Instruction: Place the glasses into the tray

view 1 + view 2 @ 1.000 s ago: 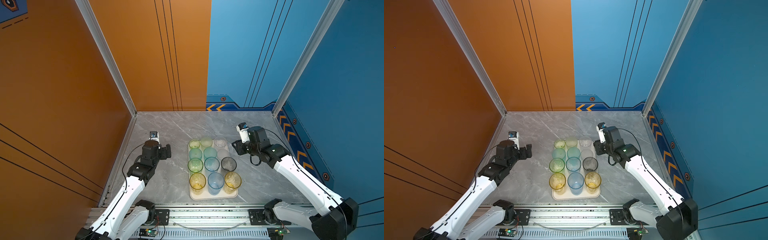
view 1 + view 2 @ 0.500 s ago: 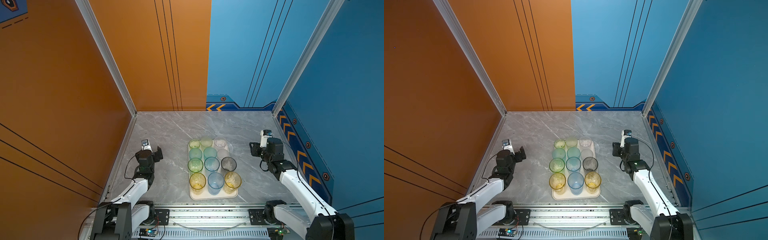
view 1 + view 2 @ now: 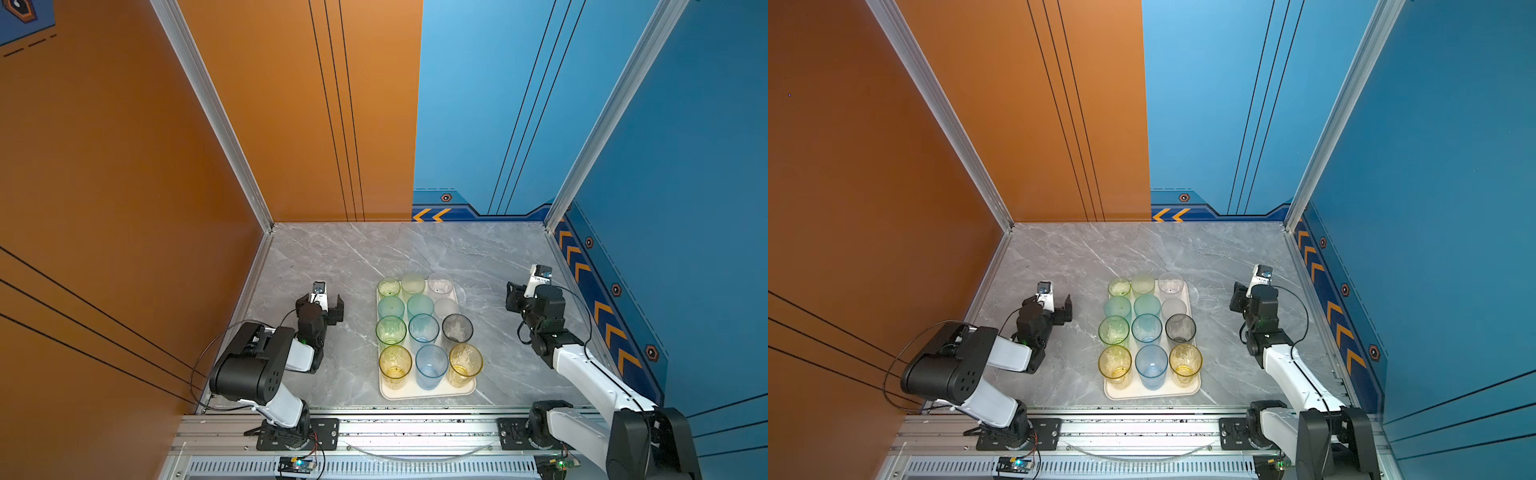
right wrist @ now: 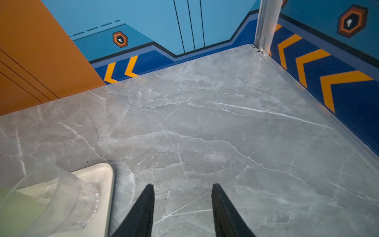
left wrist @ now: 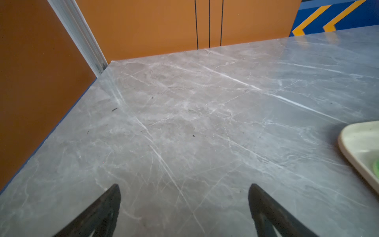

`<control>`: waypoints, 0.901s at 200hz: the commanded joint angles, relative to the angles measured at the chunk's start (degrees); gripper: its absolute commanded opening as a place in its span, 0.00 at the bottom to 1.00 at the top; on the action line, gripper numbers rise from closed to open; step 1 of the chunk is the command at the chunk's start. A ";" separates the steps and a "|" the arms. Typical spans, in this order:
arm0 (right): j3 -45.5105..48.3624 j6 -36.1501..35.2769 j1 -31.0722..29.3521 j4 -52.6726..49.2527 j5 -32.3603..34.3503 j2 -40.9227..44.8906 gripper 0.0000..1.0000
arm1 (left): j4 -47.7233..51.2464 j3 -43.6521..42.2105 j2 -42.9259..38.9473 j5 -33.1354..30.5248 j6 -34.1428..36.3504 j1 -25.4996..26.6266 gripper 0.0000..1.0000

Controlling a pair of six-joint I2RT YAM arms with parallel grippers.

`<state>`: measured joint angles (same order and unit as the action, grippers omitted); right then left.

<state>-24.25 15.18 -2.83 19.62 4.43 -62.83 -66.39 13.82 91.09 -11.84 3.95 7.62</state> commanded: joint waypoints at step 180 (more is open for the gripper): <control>3.36 -11.33 0.27 33.92 7.18 -26.06 0.91 | 10.05 6.47 -1.25 1.99 -1.11 -3.75 0.98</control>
<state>-18.81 5.52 -0.80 54.89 9.26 -88.47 -57.04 19.49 90.30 -11.22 3.03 4.19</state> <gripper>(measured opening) 0.616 0.976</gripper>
